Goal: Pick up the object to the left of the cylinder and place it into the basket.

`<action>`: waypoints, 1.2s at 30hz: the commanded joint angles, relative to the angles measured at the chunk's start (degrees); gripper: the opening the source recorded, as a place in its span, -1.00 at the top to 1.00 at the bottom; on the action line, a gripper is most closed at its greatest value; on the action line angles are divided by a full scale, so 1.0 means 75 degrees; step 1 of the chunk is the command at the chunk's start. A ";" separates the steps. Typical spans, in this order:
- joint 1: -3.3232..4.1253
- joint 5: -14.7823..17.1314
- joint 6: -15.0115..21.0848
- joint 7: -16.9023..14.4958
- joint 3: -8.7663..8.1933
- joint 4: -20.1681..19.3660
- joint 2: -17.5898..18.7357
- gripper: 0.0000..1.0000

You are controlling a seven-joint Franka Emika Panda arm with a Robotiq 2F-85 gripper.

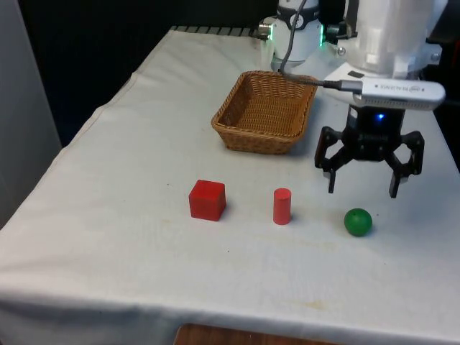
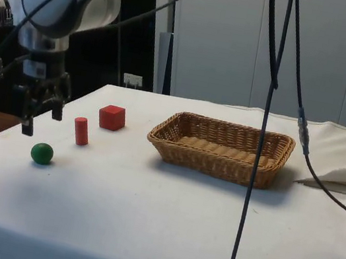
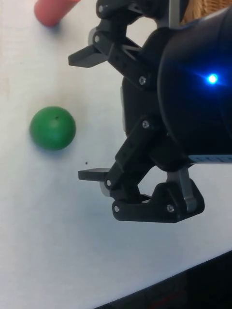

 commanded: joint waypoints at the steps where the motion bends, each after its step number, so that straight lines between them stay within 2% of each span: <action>1: -0.0023 0.0076 0.0160 -0.0015 0.0061 0.0008 0.0053 -1.00; 3: -0.0031 0.0130 0.0283 -0.0015 0.0115 0.0008 0.0130 -1.00; 4: 0.0000 0.0061 0.0191 0.0008 0.0061 0.0000 0.0115 -1.00; 5: -0.0038 0.0153 0.0313 -0.0023 0.0130 0.0008 0.0153 -1.00; 11: -0.0046 0.0336 0.0596 -0.0053 0.0237 0.0031 0.0382 -1.00; 12: -0.0008 0.0275 0.0519 -0.0008 0.0168 0.0008 0.0367 -1.00; 13: -0.0046 0.0359 0.0634 -0.0061 0.0244 0.0031 0.0413 -1.00; 21: -0.0084 0.0573 0.0879 -0.0153 0.0306 0.0069 0.0626 -1.00; 22: -0.0015 0.0504 0.0833 -0.0069 0.0222 0.0023 0.0611 -1.00; 23: -0.0092 0.0596 0.0879 -0.0160 0.0298 0.0069 0.0634 -1.00; 30: -0.0153 0.0657 0.0894 -0.0237 0.0298 0.0076 0.0695 -1.00; 31: -0.0084 0.0588 0.0856 -0.0160 0.0222 0.0031 0.0665 -1.00; 32: -0.0168 0.0665 0.0901 -0.0244 0.0298 0.0076 0.0710 -1.00; 36: -0.0206 0.0665 0.0894 -0.0283 0.0283 0.0084 0.0764 -1.00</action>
